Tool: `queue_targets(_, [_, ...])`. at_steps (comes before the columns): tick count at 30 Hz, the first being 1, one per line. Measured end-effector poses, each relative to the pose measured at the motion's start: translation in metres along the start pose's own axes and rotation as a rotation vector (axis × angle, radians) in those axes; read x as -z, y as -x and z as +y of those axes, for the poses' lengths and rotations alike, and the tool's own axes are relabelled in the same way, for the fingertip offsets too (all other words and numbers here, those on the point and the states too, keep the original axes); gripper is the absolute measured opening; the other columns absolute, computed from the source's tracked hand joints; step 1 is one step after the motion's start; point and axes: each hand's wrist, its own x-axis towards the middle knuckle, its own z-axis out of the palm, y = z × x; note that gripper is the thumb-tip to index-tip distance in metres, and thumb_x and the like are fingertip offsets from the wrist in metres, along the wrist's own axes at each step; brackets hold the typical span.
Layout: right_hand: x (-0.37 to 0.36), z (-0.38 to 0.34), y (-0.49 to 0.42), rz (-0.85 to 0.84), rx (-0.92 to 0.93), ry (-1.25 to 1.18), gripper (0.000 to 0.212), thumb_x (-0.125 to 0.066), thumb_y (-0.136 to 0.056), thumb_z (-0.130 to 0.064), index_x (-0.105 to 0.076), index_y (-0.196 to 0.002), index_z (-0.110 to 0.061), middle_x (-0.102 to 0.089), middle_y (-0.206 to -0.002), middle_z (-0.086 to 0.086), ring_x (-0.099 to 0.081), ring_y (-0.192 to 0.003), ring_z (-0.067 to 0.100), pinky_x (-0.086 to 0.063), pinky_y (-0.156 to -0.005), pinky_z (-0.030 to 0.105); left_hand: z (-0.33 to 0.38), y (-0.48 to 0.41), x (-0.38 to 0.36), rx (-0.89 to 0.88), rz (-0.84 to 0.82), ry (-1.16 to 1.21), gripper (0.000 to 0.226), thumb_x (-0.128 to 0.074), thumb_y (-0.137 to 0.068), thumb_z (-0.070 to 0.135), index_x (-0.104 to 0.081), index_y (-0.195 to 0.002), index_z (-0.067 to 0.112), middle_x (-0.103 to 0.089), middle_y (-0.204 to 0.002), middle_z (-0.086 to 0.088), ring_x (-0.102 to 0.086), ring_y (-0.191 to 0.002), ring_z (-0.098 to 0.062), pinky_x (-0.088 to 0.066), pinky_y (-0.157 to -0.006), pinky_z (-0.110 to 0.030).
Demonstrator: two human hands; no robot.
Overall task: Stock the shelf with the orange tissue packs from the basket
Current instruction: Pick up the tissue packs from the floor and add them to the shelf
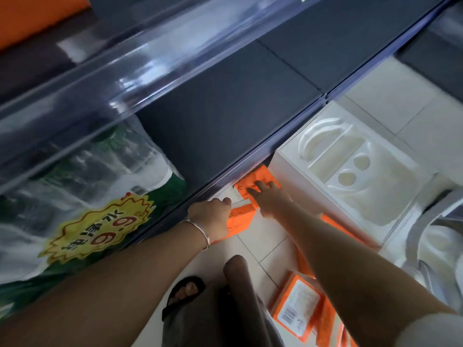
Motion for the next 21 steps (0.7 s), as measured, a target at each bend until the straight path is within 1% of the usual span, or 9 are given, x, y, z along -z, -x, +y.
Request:
queue_targets(4, [-0.017,-0.004,0.022,0.008,0.007,-0.03,0.061,-0.054,-0.091,-0.019,-0.028,-0.146,-0.029,-0.035,-0.141,0.006,-0.044,-0.124,0.034,-0.046,-0.095,0.043,-0.003,0.001,0.0,-0.025,-0.014,-0.041,0.036,-0.05,-0.085,0.015,-0.043,-0.12,0.012,-0.056,-0.122,-0.01,-0.058,-0.114,-0.033,-0.048,-0.084,-0.039])
queue_targets(6, [-0.024,-0.004,0.032,0.061,0.006,-0.045,0.056,-0.054,-0.092,-0.021,-0.033,-0.143,-0.03,-0.043,-0.132,0.004,-0.05,-0.119,0.031,-0.046,-0.09,0.042,-0.003,0.004,0.001,-0.034,-0.011,-0.049,0.036,-0.051,-0.085,0.015,-0.043,-0.12,0.011,-0.056,-0.122,-0.01,-0.058,-0.113,-0.033,-0.048,-0.084,-0.039])
queue_targets(8, [-0.026,-0.003,0.035,0.173,-0.034,-0.014,0.051,-0.057,-0.09,-0.025,-0.037,-0.137,-0.031,-0.047,-0.127,0.002,-0.051,-0.117,0.028,-0.045,-0.087,0.039,-0.001,0.006,0.003,-0.039,-0.013,-0.05,0.037,-0.051,-0.085,0.015,-0.042,-0.121,0.011,-0.055,-0.122,-0.01,-0.058,-0.113,-0.033,-0.048,-0.083,-0.04])
queue_targets(10, [-0.024,-0.001,0.033,0.222,-0.118,-0.024,0.056,-0.062,-0.085,-0.027,-0.036,-0.135,-0.028,-0.044,-0.13,0.003,-0.048,-0.119,0.027,-0.044,-0.086,0.039,-0.001,0.008,0.002,-0.044,-0.02,-0.051,0.037,-0.052,-0.085,0.016,-0.042,-0.121,0.012,-0.055,-0.121,-0.01,-0.058,-0.112,-0.033,-0.048,-0.082,-0.04])
queue_targets(11, [-0.024,0.0,0.031,0.189,-0.14,-0.044,0.065,-0.064,-0.083,-0.028,-0.031,-0.139,-0.028,-0.043,-0.133,0.004,-0.046,-0.122,0.028,-0.043,-0.089,0.04,-0.002,0.009,0.002,-0.045,-0.025,-0.047,0.037,-0.052,-0.085,0.016,-0.042,-0.121,0.012,-0.055,-0.122,-0.01,-0.058,-0.112,-0.033,-0.048,-0.082,-0.039])
queue_targets(13, [-0.022,-0.002,0.026,0.04,-0.156,-0.075,0.082,-0.067,-0.08,-0.031,-0.019,-0.146,-0.026,-0.042,-0.138,0.006,-0.043,-0.126,0.029,-0.039,-0.095,0.042,-0.004,0.01,0.0,-0.047,-0.036,-0.04,0.036,-0.051,-0.085,0.016,-0.042,-0.12,0.012,-0.055,-0.122,-0.01,-0.057,-0.113,-0.033,-0.047,-0.082,-0.039])
queue_targets(15, [-0.022,-0.005,0.024,-0.085,-0.187,-0.084,0.085,-0.074,-0.075,-0.031,-0.025,-0.144,-0.02,-0.044,-0.136,0.007,-0.043,-0.126,0.029,-0.036,-0.099,0.044,-0.006,0.01,0.0,-0.05,-0.051,-0.035,0.037,-0.052,-0.086,0.016,-0.042,-0.121,0.011,-0.055,-0.122,-0.011,-0.057,-0.113,-0.033,-0.048,-0.083,-0.041])
queue_targets(18, [-0.023,-0.007,0.026,-0.113,-0.201,-0.108,0.069,-0.075,-0.075,-0.032,-0.042,-0.133,-0.016,-0.045,-0.131,0.007,-0.042,-0.124,0.029,-0.039,-0.096,0.043,-0.007,0.011,0.003,-0.056,-0.065,-0.05,0.039,-0.054,-0.086,0.016,-0.041,-0.122,0.011,-0.054,-0.124,-0.011,-0.057,-0.115,-0.034,-0.048,-0.085,-0.042])
queue_targets(21, [-0.014,-0.004,0.038,-0.009,-0.198,-0.221,0.046,-0.06,-0.085,-0.024,-0.045,-0.127,-0.017,-0.046,-0.124,0.008,-0.045,-0.119,0.031,-0.044,-0.089,0.044,-0.006,0.017,0.014,-0.069,-0.058,-0.087,0.037,-0.053,-0.086,0.016,-0.041,-0.121,0.011,-0.055,-0.124,-0.01,-0.057,-0.115,-0.032,-0.047,-0.086,-0.04])
